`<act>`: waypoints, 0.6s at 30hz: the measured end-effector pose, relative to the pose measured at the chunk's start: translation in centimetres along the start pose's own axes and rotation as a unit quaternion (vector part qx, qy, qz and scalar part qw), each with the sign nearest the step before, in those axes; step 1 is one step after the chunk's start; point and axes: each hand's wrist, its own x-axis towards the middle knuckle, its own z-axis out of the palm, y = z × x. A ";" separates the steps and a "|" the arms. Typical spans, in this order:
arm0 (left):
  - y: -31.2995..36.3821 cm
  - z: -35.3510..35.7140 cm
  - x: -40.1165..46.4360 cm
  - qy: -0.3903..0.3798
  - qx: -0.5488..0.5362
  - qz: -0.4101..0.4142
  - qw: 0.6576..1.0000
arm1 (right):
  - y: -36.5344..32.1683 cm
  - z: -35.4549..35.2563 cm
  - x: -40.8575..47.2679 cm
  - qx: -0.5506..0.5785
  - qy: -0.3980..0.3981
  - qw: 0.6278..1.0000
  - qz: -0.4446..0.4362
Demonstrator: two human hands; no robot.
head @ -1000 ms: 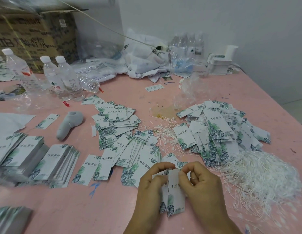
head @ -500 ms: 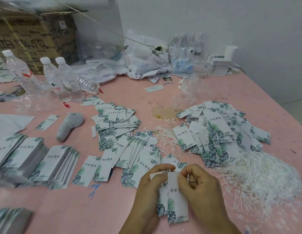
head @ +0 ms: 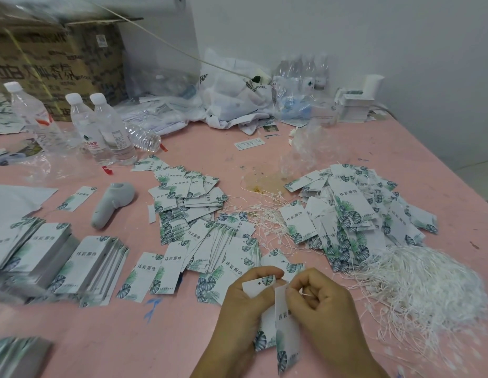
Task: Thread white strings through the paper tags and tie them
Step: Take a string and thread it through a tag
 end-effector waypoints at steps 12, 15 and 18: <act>0.0 -0.4 0.6 0.053 -0.098 0.043 0.993 | 0.9 -0.9 1.4 0.312 -0.067 0.926 0.204; 0.2 -0.6 0.6 0.048 -0.162 0.041 0.985 | 1.3 -2.0 2.3 0.490 -0.050 0.819 0.294; 0.3 -0.6 0.6 0.035 -0.198 0.036 0.979 | 1.8 -2.8 2.7 0.580 -0.002 0.748 0.323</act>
